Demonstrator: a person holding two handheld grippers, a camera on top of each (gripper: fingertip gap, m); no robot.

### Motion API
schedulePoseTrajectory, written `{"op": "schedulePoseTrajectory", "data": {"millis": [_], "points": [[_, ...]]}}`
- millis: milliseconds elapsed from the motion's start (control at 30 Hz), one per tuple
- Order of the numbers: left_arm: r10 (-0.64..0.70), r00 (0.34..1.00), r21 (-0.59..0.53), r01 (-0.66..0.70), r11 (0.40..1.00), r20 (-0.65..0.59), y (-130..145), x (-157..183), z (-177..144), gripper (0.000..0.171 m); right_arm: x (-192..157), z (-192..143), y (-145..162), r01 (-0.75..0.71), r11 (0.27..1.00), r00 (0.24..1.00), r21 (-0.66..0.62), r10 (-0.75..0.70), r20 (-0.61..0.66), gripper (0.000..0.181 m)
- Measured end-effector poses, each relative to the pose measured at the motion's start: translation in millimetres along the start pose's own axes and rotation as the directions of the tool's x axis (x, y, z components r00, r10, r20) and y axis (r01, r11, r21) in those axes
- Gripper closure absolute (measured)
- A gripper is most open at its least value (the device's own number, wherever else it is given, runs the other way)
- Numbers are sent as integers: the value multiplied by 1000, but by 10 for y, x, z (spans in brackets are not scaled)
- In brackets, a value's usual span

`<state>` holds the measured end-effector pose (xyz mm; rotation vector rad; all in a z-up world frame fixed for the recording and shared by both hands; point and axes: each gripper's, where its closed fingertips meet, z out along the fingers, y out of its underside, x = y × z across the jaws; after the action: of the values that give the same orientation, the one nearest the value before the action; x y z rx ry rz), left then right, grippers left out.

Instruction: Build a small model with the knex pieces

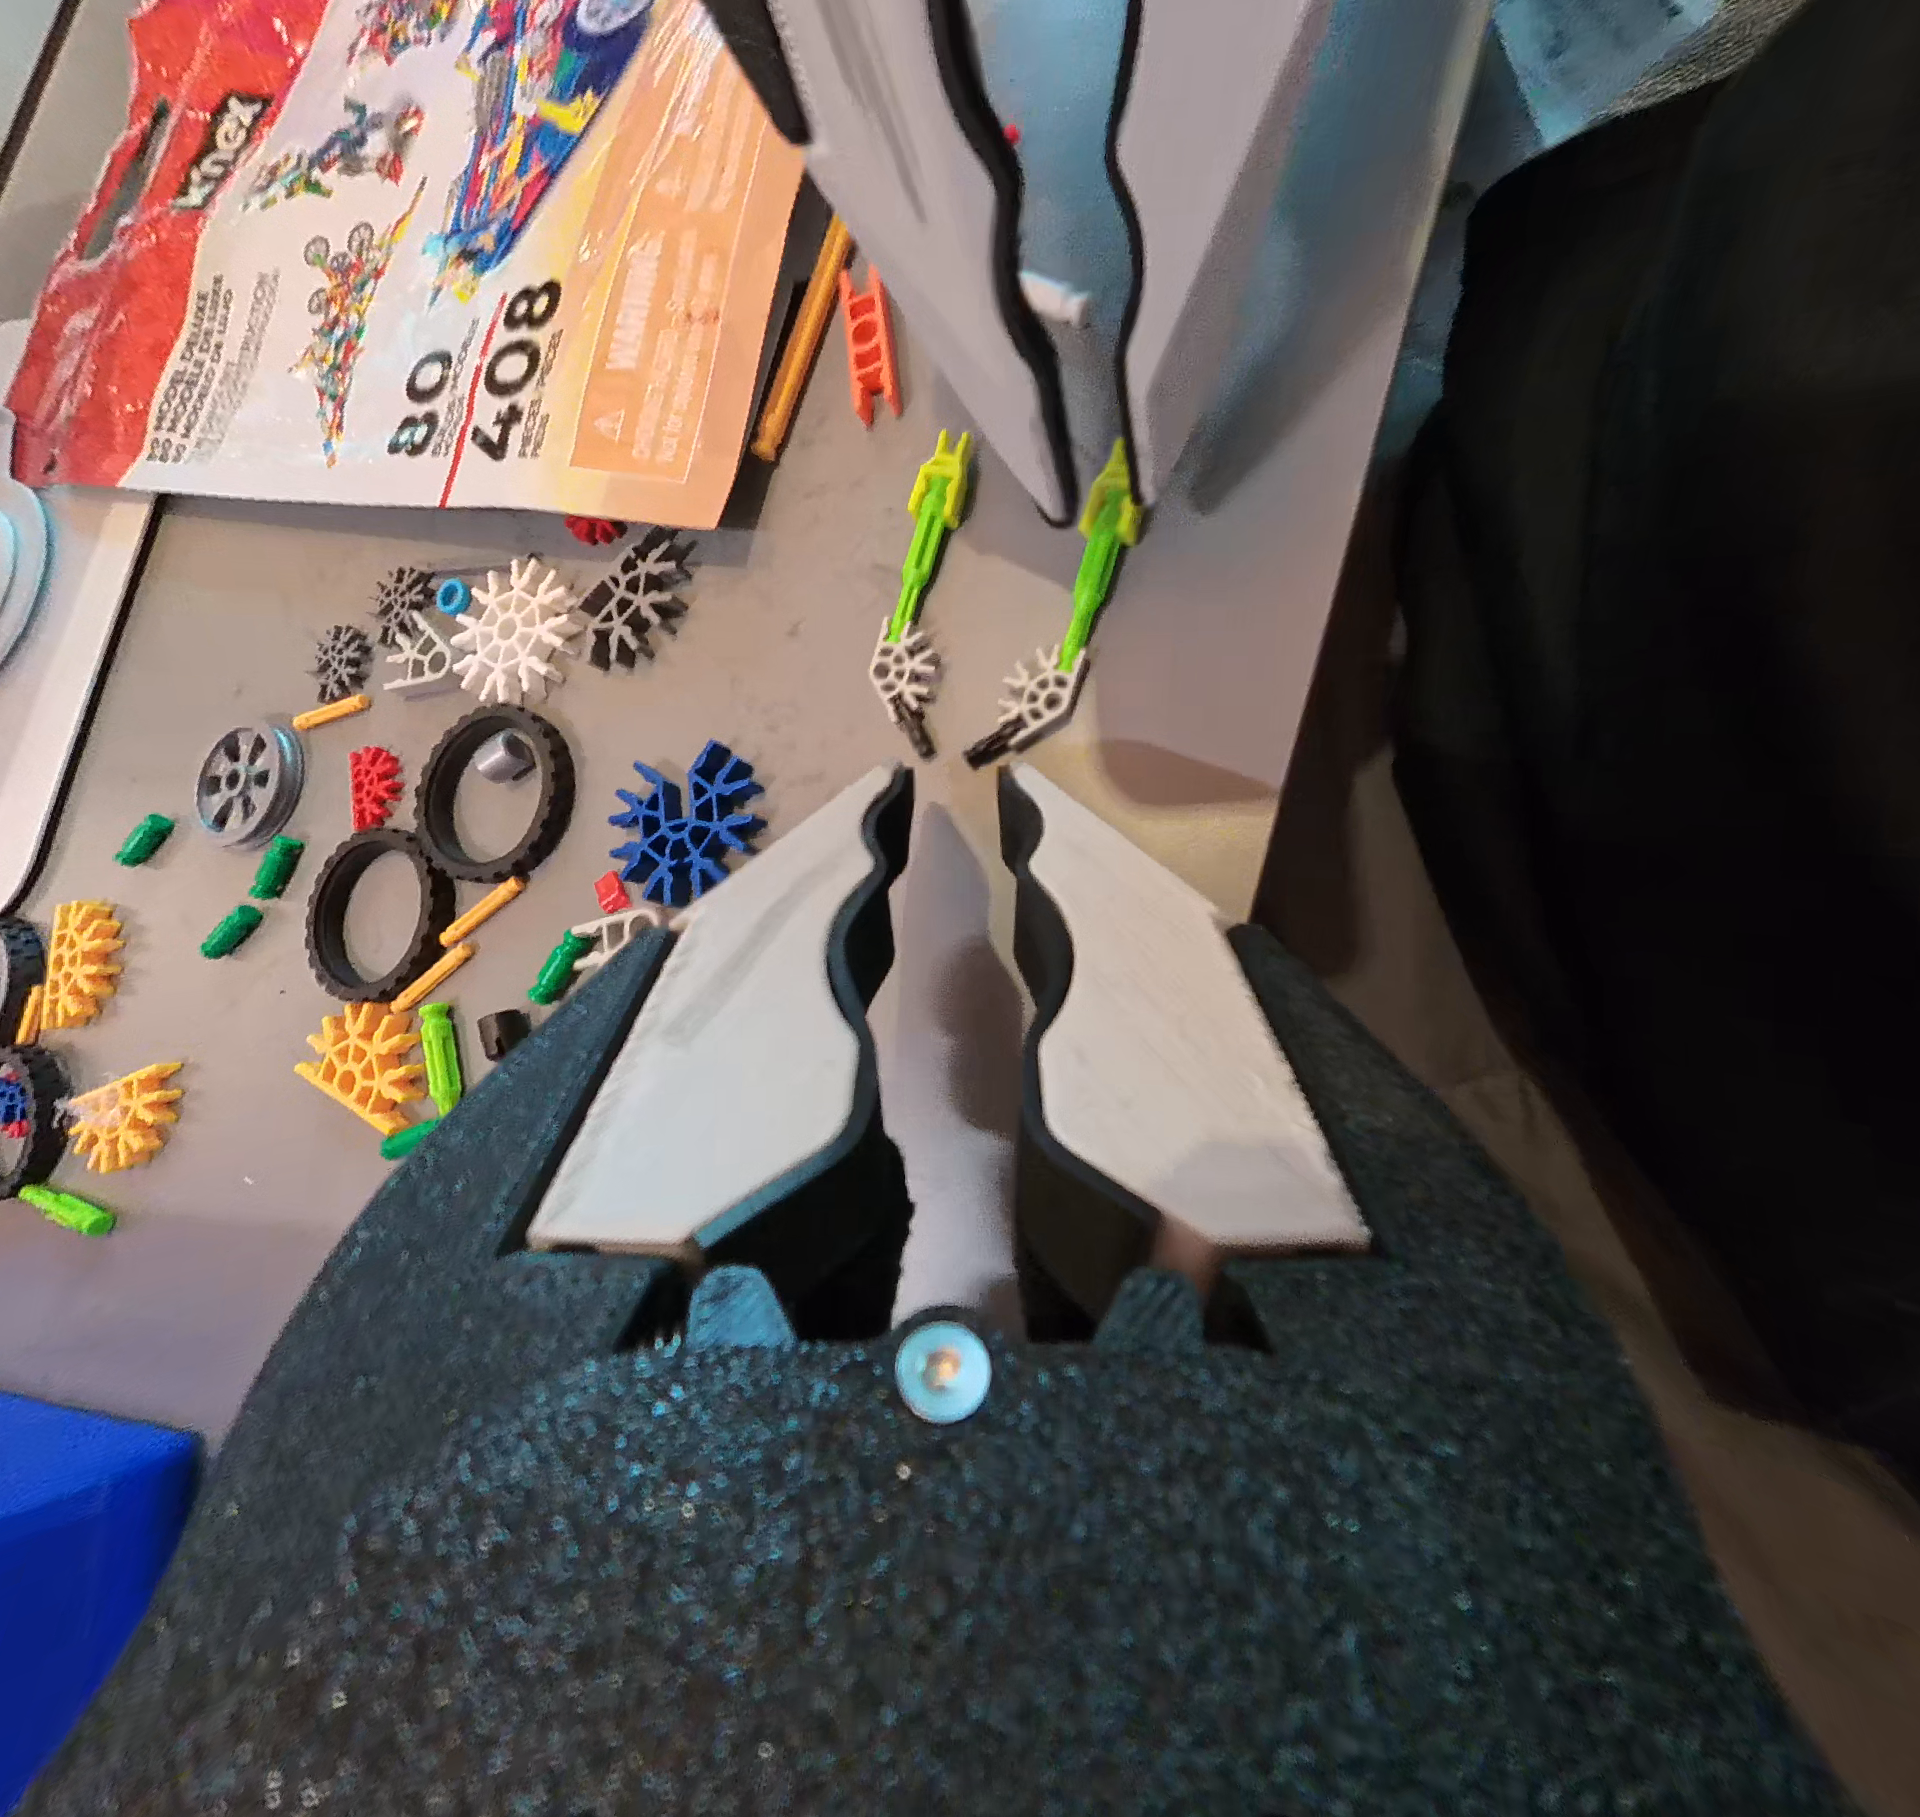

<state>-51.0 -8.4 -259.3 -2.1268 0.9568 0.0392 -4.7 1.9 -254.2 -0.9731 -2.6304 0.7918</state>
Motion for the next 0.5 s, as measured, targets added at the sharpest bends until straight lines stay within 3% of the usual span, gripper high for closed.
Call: {"op": "schedulePoseTrajectory", "data": {"millis": [233,500], "points": [[29,1000,35,-29,999,-5,-112,94,-23,157,-92,-294,85,-10,996,997,93,17,-78,169],[-35,999,28,34,999,23,52,-20,-12,154,-42,-684,382,-99,962,970,255,150,-189,150]]}}
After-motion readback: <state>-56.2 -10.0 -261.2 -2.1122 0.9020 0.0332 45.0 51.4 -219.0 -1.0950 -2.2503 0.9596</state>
